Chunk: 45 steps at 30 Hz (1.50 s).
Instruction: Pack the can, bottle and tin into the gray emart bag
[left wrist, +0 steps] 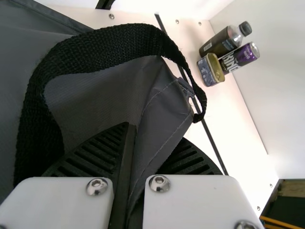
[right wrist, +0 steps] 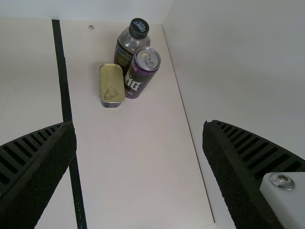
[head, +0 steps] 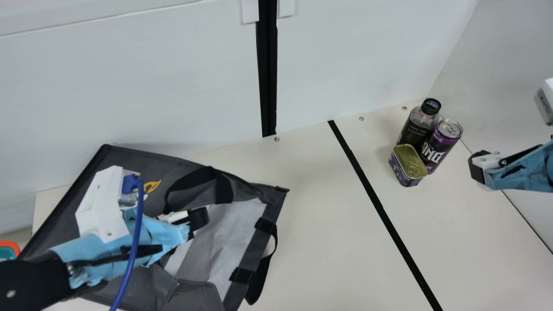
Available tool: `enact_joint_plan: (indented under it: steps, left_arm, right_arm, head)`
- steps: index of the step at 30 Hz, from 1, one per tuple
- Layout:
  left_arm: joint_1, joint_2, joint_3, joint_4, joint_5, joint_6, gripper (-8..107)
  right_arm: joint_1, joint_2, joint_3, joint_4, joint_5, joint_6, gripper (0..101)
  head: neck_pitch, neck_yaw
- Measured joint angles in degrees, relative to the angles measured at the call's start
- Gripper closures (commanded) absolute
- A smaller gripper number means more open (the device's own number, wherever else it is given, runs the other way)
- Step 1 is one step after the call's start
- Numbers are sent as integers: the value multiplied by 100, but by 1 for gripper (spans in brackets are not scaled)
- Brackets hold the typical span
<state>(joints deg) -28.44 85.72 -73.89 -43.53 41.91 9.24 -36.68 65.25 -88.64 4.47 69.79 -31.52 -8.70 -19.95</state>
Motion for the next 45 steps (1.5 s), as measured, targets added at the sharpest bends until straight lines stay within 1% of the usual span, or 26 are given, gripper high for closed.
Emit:
enact_joint_plan:
  steps: [34,40,45]
  left_arm:
    - [0,0,0,0,15,0,89]
    - [0,0,0,0,15,0,89]
    - [0,0,0,0,15,0,89]
  right_arm:
    - [0,-5,0,0,0,0,10]
    - [297,-57,82,-244,-1,272,10]
    - [391,-37,153,-447,0,416,10]
  head:
    - [0,0]
    - [0,0]
    - [0,9]
